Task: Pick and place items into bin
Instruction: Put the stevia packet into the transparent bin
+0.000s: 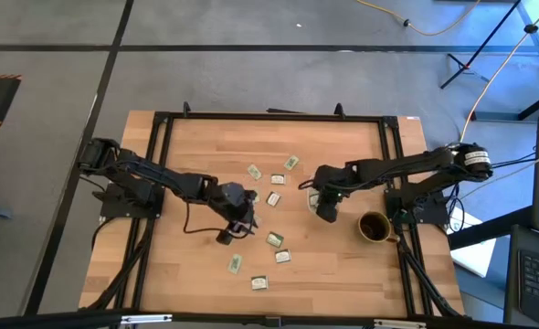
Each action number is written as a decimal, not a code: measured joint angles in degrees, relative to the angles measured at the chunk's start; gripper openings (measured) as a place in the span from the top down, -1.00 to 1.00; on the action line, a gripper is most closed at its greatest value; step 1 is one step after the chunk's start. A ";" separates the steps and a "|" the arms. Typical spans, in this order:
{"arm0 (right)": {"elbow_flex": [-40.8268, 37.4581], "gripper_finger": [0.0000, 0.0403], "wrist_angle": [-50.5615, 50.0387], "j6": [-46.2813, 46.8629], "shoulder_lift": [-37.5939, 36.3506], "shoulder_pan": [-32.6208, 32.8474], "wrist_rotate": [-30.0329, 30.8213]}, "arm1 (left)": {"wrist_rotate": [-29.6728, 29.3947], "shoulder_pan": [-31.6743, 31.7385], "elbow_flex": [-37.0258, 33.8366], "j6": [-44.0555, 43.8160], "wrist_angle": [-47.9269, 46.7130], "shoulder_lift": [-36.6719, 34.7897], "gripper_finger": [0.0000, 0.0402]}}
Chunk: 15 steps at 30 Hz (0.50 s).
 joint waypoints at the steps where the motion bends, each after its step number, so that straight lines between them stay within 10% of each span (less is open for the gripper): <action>1: 0.00 0.98 0.14 -0.02 0.68 -0.21 0.00 | -0.04 -0.60 0.00 -0.03 -0.34 0.05 0.51; 15: 0.00 0.71 0.73 -2.91 2.75 -0.80 6.27 | -6.08 -4.94 0.00 -2.35 -5.98 3.84 0.51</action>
